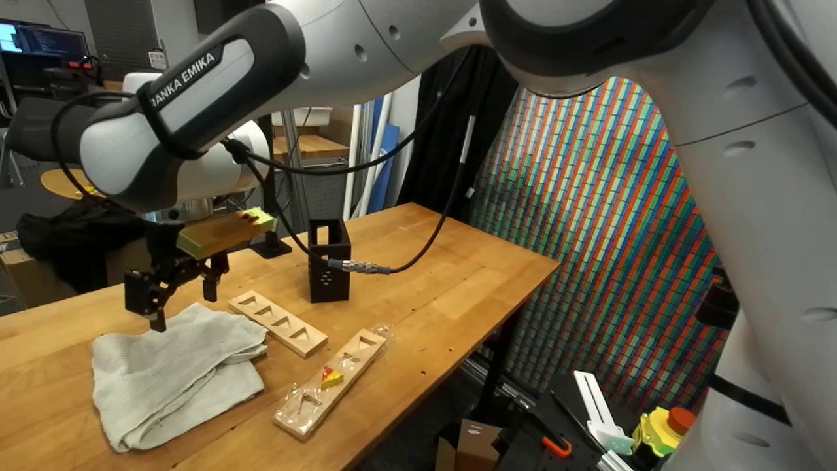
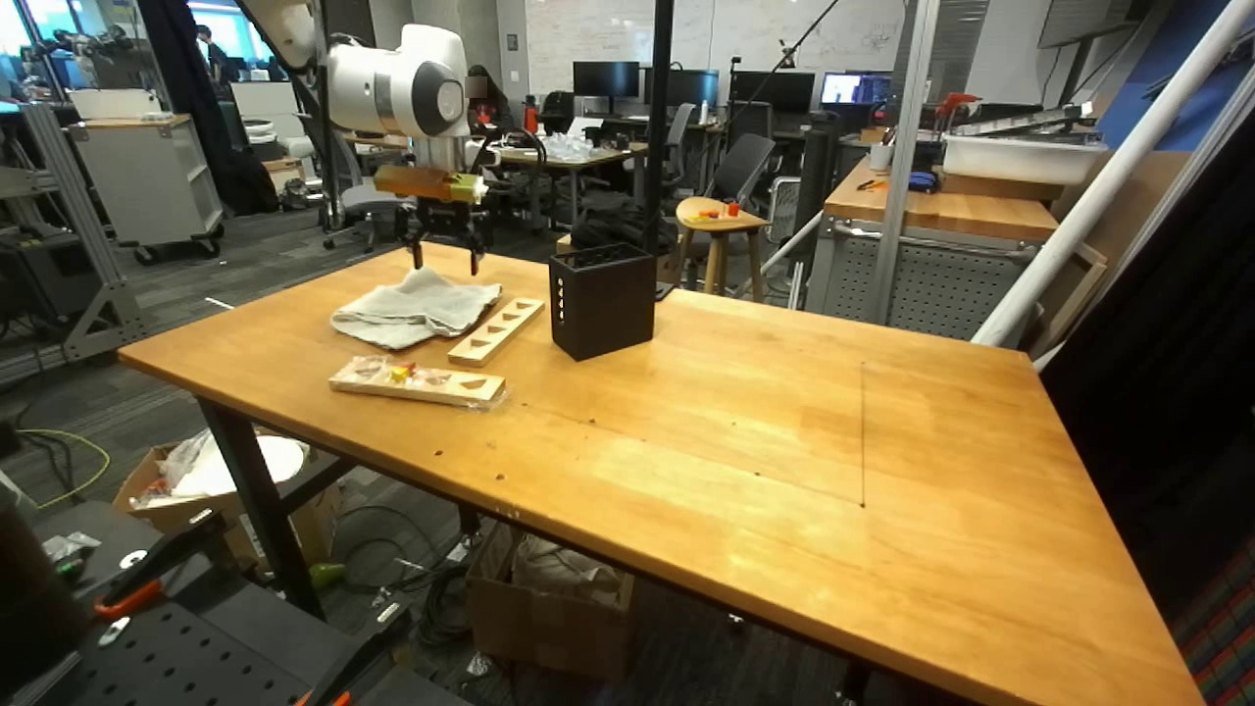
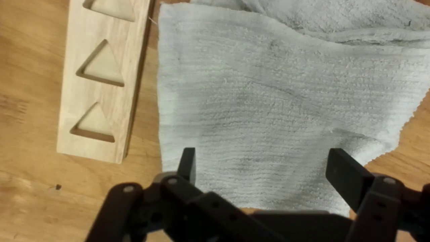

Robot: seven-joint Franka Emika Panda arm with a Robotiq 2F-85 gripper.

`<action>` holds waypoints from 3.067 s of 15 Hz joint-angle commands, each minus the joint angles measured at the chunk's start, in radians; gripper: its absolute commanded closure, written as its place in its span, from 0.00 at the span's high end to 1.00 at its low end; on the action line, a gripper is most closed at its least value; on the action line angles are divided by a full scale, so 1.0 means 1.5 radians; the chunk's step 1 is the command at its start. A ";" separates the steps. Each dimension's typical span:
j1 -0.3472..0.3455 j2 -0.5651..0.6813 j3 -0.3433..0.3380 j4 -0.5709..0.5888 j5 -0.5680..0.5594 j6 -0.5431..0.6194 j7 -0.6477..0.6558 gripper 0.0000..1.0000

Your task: Stuff the towel into the box

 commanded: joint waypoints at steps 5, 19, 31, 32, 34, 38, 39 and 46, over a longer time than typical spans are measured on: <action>-0.029 0.082 0.029 0.033 0.058 0.016 -0.069 1.00; -0.035 0.054 0.023 -0.021 0.069 0.032 -0.052 0.20; -0.049 -0.116 -0.040 -0.093 0.025 -0.034 -0.035 0.01; -0.053 -0.134 -0.044 -0.096 0.019 -0.042 -0.039 0.03; -0.065 -0.167 -0.055 -0.099 0.007 -0.057 -0.049 0.03; -0.099 -0.220 -0.077 -0.090 -0.015 -0.104 -0.082 0.01; -0.109 -0.231 -0.082 -0.087 -0.020 -0.113 -0.094 0.02; -0.168 -0.246 -0.107 -0.050 -0.027 -0.133 -0.201 0.02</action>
